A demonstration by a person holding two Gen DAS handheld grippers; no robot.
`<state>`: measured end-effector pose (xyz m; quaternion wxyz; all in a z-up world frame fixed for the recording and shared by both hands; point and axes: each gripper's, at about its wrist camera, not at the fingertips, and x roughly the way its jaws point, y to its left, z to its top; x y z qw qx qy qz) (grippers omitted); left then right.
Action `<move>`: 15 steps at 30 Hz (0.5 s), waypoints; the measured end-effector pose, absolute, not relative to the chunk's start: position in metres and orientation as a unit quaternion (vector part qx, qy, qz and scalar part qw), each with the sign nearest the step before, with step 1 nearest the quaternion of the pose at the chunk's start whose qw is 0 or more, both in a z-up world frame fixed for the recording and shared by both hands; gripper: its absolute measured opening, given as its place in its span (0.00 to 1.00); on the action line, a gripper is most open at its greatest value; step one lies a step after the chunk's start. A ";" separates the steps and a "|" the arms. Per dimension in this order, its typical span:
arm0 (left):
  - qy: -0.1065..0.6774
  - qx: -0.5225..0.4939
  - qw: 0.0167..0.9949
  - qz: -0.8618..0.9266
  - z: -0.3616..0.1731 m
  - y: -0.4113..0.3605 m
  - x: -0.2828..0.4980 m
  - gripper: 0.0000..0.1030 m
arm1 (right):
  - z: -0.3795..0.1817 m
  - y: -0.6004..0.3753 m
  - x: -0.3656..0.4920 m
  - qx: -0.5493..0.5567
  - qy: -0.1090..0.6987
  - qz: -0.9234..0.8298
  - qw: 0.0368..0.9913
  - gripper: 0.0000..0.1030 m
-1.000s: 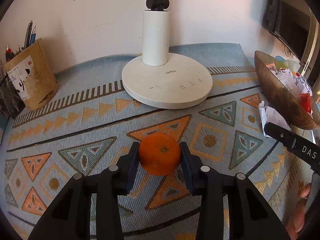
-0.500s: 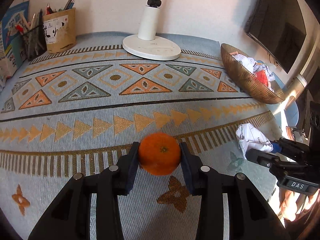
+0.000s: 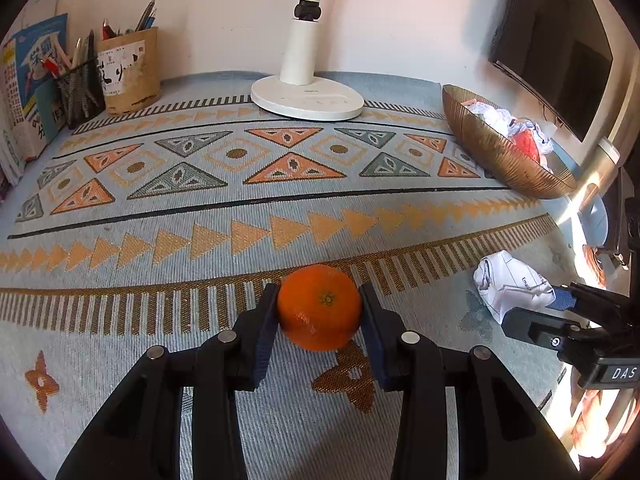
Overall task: Organize objects
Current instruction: 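Carry the orange and paper ball over the glass bowl and open both tools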
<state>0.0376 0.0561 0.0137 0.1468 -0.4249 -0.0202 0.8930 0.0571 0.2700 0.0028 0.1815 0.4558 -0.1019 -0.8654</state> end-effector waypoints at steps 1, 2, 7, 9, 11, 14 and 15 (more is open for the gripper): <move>-0.018 -0.425 0.146 0.893 0.014 0.057 0.037 0.35 | 0.002 0.272 0.057 0.454 -0.109 -0.865 0.182 0.50; -0.018 -0.425 0.145 0.893 0.014 0.057 0.037 0.35 | 0.002 0.273 0.058 0.452 -0.110 -0.867 0.181 0.43; -0.002 -0.409 0.127 0.904 0.018 0.060 0.046 0.35 | 0.008 0.286 0.065 0.435 -0.118 -0.875 0.174 0.35; 0.010 -0.400 0.126 0.908 0.021 0.065 0.052 0.35 | 0.020 0.300 0.067 0.423 -0.125 -0.881 0.170 0.35; 0.019 -0.407 0.138 0.903 0.026 0.077 0.051 0.35 | 0.041 0.319 0.068 0.396 -0.129 -0.894 0.161 0.35; 0.031 -0.387 0.174 0.905 0.055 0.106 0.041 0.35 | 0.081 0.356 0.063 0.349 -0.139 -0.920 0.111 0.35; 0.033 -0.372 0.192 0.907 0.069 0.119 0.037 0.35 | 0.095 0.369 0.060 0.334 -0.139 -0.929 0.080 0.35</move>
